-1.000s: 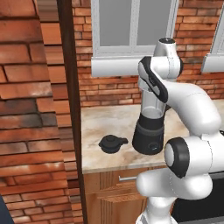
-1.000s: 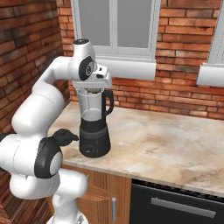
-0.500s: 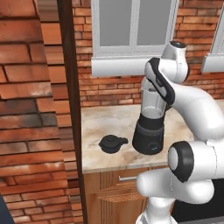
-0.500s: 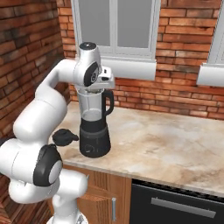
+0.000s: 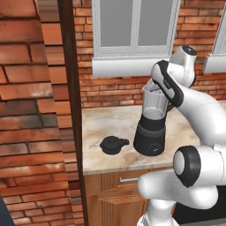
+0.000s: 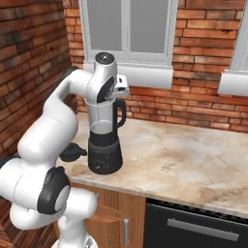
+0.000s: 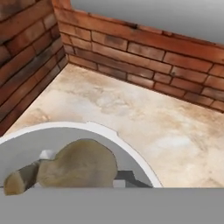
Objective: Grab the garlic and lemon from the fridge, place them in the blender, close the lid, and turn on the blender to create a marinade.
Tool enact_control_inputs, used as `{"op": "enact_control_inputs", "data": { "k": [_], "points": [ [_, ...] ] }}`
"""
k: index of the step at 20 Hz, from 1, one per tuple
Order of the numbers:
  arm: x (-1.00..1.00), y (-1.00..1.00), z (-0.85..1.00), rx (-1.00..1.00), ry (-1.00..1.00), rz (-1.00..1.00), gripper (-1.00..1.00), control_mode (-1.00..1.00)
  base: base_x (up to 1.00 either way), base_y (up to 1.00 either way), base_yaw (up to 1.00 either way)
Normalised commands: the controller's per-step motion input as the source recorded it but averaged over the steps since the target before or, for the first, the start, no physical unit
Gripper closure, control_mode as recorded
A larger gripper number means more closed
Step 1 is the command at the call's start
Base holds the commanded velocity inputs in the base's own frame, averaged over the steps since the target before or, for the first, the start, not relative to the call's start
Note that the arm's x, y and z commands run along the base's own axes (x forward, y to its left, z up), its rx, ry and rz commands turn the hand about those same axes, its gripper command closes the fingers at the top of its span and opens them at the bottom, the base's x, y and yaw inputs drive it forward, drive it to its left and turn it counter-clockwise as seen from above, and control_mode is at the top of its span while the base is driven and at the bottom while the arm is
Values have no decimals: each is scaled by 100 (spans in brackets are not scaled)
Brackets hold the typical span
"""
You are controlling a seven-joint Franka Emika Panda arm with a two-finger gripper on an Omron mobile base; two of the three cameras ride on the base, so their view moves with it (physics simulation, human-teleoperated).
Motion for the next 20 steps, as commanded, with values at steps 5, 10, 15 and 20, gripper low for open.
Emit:
{"op": "enact_control_inputs", "data": {
  "k": [5, 10, 15, 20],
  "points": [
    [12, 0, -80, 0, 23, 8, 100, -100, 0, 0, 0],
    [0, 1, -82, -1, 20, 1, -100, -100, 0, 0, 0],
    [-2, 0, -60, -1, 5, 0, -100, -100, 0, 0, 0],
    [0, 0, -39, 0, 0, 0, -100, -100, 0, 0, 0]
  ]
}}
